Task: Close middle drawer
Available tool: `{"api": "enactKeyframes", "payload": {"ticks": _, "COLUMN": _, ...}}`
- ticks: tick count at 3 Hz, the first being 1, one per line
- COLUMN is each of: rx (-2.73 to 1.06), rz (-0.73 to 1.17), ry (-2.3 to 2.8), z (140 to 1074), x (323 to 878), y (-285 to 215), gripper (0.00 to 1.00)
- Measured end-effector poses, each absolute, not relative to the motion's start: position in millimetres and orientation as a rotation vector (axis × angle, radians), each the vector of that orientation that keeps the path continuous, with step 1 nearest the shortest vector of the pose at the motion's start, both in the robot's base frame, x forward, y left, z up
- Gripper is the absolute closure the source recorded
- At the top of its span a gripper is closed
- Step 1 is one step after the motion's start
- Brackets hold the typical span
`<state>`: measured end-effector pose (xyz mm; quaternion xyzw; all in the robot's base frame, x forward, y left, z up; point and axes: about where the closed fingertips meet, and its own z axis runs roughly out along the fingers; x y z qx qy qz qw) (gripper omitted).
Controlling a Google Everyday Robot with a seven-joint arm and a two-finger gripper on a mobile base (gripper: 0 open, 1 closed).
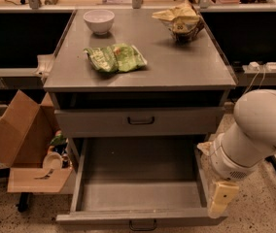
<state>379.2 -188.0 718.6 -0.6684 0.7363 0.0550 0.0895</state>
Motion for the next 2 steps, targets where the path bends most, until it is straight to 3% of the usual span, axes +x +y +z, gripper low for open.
{"api": "enactKeyframes", "payload": {"ticks": 1, "rx": -2.002, "rz": 0.185, "ry": 2.191, "z": 675.0, "x": 374.8, "y": -191.1, "gripper": 0.00}}
{"api": "enactKeyframes", "payload": {"ticks": 2, "rx": -2.009, "rz": 0.249, "ry": 2.166, "z": 602.8, "x": 361.8, "y": -196.3, "gripper": 0.17}}
